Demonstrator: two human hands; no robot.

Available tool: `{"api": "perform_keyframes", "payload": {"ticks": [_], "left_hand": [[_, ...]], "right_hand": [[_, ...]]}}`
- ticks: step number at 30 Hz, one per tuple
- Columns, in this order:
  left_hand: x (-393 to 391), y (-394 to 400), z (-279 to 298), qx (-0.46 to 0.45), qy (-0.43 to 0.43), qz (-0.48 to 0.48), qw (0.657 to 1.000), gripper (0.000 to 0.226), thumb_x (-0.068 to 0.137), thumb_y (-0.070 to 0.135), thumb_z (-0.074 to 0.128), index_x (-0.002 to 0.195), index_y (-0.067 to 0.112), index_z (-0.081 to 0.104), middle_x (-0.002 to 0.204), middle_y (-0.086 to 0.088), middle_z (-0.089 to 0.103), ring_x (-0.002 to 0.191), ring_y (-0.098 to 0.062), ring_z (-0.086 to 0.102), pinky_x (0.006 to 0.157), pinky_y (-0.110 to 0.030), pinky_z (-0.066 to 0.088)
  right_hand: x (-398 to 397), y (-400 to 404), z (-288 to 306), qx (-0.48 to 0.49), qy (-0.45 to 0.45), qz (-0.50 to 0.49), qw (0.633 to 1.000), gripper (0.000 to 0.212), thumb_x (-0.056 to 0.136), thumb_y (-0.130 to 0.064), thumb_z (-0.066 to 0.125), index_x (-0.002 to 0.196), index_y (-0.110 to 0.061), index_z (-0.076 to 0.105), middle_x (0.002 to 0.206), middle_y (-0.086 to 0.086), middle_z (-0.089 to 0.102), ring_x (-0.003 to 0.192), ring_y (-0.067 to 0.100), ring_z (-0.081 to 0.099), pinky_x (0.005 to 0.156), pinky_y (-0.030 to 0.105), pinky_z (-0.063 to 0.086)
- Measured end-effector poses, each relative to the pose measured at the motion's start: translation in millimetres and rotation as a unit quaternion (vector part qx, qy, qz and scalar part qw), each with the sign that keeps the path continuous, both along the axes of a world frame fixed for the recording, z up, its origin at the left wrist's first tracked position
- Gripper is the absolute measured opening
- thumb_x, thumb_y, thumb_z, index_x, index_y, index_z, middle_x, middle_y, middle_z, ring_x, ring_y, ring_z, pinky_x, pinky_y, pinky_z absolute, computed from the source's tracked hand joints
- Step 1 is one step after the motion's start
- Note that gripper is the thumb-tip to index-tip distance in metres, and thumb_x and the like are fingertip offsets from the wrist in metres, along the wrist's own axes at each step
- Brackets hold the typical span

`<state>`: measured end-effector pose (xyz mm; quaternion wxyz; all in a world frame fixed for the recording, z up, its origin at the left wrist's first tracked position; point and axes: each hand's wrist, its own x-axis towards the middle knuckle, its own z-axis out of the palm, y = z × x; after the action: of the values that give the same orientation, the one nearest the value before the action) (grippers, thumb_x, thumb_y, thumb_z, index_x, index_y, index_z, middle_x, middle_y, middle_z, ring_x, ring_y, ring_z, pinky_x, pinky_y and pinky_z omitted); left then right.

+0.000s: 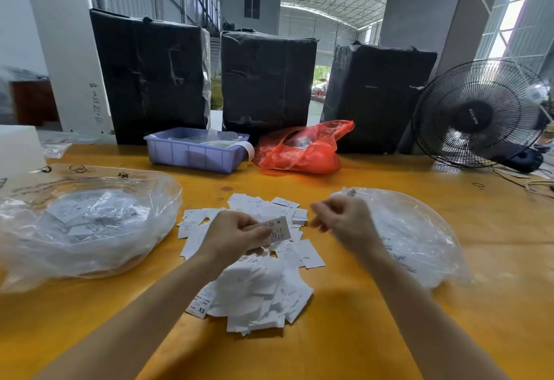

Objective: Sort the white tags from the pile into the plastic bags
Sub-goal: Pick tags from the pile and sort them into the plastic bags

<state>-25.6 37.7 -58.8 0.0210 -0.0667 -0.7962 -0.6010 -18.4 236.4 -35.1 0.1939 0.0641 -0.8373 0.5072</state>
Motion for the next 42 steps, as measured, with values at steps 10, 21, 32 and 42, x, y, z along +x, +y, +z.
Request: {"api": "perform_keyframes", "payload": {"ticks": [10, 21, 32, 42], "left_hand": [[-1, -3, -6, 0.028, -0.040, 0.071, 0.996, 0.012, 0.081, 0.017, 0.074, 0.084, 0.006, 0.073, 0.077, -0.006, 0.071, 0.059, -0.009, 0.055, 0.042, -0.013, 0.040], [-8, -2, -18, -0.021, -0.007, 0.073, 0.997, 0.012, 0.086, 0.015, 0.069, 0.098, 0.015, 0.067, 0.073, -0.006, 0.067, 0.063, -0.016, 0.058, 0.053, -0.024, 0.046], [-3, 1, -14, -0.064, -0.010, 0.051, 0.997, 0.031, 0.086, -0.002, 0.054, 0.072, 0.019, 0.072, 0.086, -0.003, 0.071, 0.080, -0.020, 0.063, 0.067, -0.029, 0.052], [3, -1, 3, 0.135, -0.096, -0.056, 0.985, 0.088, 0.057, 0.085, 0.040, 0.105, 0.016, 0.066, 0.094, -0.012, 0.073, 0.083, -0.021, 0.070, 0.069, -0.030, 0.048]], "right_hand": [[-13, 100, -30, 0.289, -0.203, -0.303, 0.885, 0.027, 0.083, -0.037, 0.071, 0.077, -0.011, 0.067, 0.091, 0.013, 0.069, 0.098, 0.034, 0.058, 0.077, 0.035, 0.050], [-19, 100, -34, 0.085, 0.017, -0.377, 0.922, 0.021, 0.079, -0.007, 0.060, 0.058, -0.006, 0.060, 0.059, 0.012, 0.057, 0.062, 0.032, 0.055, 0.056, 0.028, 0.035], [-10, 26, -4, -0.301, 0.066, -0.049, 0.950, 0.006, 0.079, 0.002, 0.068, 0.078, -0.004, 0.069, 0.073, 0.008, 0.072, 0.066, 0.013, 0.066, 0.064, 0.022, 0.051], [11, -40, -19, -0.155, 0.028, 0.120, 0.980, 0.006, 0.079, 0.009, 0.066, 0.074, 0.005, 0.066, 0.067, 0.013, 0.068, 0.062, 0.016, 0.064, 0.063, 0.027, 0.053]]}}
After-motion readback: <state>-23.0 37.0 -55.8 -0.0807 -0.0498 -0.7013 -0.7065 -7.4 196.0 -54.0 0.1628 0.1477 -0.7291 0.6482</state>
